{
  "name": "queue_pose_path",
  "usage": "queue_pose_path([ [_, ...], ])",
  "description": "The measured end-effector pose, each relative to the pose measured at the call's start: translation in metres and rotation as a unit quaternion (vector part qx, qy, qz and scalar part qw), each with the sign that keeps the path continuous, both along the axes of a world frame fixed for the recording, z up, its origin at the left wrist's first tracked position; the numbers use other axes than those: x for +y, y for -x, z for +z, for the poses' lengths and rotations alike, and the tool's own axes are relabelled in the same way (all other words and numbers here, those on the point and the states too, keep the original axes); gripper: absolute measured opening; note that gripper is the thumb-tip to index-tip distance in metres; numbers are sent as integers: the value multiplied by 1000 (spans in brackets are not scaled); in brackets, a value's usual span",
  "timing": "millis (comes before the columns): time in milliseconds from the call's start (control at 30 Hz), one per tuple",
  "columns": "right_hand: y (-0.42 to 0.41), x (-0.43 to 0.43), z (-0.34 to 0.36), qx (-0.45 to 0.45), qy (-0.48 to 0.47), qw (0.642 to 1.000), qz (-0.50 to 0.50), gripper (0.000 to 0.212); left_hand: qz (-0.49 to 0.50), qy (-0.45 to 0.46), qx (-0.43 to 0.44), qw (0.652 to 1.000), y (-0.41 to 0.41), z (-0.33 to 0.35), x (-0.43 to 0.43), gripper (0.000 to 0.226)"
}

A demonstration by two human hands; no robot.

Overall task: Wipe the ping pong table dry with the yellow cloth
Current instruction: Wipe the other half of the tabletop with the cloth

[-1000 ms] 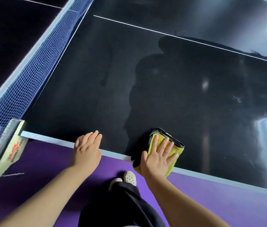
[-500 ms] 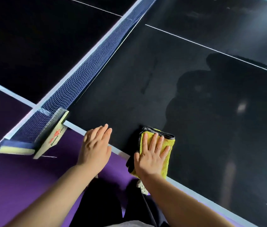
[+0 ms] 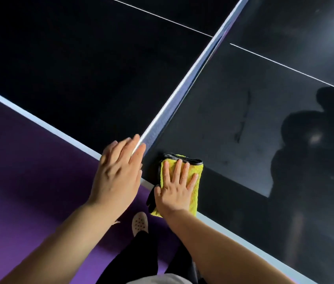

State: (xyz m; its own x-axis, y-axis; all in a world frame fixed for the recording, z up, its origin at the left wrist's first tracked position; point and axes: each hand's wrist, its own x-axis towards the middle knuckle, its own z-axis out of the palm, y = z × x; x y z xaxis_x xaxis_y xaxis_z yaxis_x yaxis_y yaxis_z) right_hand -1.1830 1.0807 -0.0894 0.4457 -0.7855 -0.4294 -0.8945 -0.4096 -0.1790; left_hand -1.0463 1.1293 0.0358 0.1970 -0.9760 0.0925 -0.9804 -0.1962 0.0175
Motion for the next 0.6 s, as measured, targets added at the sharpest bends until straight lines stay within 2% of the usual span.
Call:
queue_pose_path([
  [167,-59,-21,0,-9,19,994,107,67,-21,-7,-1,1000,-56,5,-14,61],
  [300,-59,-27,-2,-10,34,992,119,70,-72,-7,13,997,-60,2,-31,60],
  [367,-56,-27,-6,-28,39,994,99,63,-111,-7,16,994,-51,2,-43,58],
  [467,-34,-35,-11,-38,76,996,23,68,-175,-7,17,984,-34,1,-62,54],
  [600,29,-54,-10,20,82,994,-75,70,-221,-9,30,975,-4,-11,-81,55],
])
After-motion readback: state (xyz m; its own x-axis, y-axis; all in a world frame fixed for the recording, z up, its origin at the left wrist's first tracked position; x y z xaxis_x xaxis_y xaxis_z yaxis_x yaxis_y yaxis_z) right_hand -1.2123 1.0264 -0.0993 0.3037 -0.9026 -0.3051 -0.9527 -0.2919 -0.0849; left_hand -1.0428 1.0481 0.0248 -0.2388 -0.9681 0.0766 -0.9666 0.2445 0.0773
